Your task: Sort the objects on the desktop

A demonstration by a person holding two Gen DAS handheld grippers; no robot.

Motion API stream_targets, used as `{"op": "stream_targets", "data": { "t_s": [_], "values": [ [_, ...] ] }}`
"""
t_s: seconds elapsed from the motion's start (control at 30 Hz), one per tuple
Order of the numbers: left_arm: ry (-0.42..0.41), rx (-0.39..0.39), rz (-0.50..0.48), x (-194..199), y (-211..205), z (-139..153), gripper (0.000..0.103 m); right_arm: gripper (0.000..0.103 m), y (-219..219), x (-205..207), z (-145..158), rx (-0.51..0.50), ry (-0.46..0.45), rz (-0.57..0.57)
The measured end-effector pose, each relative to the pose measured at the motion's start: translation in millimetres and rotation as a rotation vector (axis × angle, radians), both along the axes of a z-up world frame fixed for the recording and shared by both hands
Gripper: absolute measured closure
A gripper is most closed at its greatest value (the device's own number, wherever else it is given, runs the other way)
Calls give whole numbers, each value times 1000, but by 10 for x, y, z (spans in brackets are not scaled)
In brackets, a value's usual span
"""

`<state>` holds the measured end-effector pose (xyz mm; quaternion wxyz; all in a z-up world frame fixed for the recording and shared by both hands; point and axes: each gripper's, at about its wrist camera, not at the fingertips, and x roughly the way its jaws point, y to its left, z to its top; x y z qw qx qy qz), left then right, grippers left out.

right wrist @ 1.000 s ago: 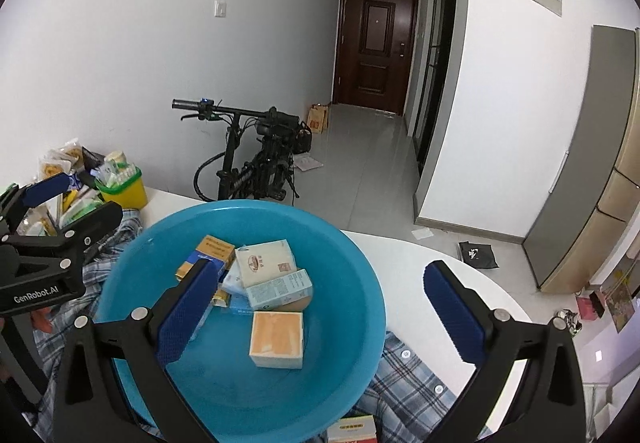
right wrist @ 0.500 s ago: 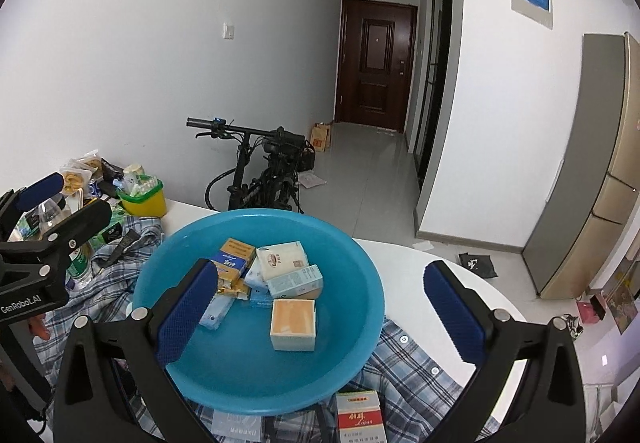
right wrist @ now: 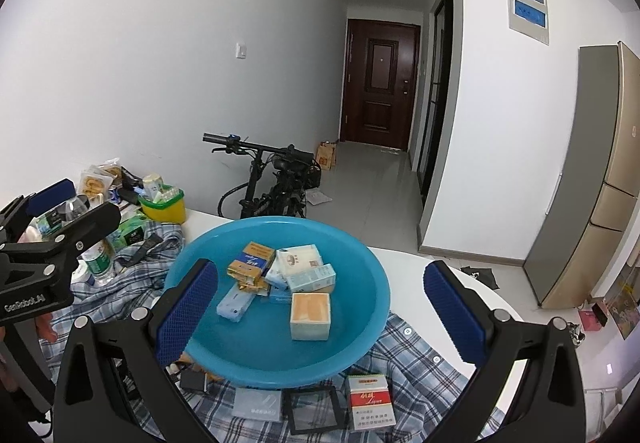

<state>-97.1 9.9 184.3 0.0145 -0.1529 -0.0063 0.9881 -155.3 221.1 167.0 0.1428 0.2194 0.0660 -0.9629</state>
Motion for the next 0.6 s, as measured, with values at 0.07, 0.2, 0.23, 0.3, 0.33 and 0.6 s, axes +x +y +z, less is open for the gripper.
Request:
{"op": "stream_targets", "data": {
  "t_s": [0.07,0.2,0.23,0.3,0.33,0.6],
  "values": [
    [20,-7,-4,112,17,23,0,1,-13,56,0,0,6,6],
    [63,-19,-5,302,48,72,0,1,-24,181,7,-4,24,14],
    [77,-24,-3,349,57,84,0,1,-22,200,11,-9,26,16],
    [97,-43,9,415,57,89,0,1,-4,248,20,-28,29,26],
    [102,-42,9,436,45,91,0,1,5,272,23,-40,30,33],
    [124,-33,14,618,17,63,0,1,86,435,19,-68,63,23]
  ]
}}
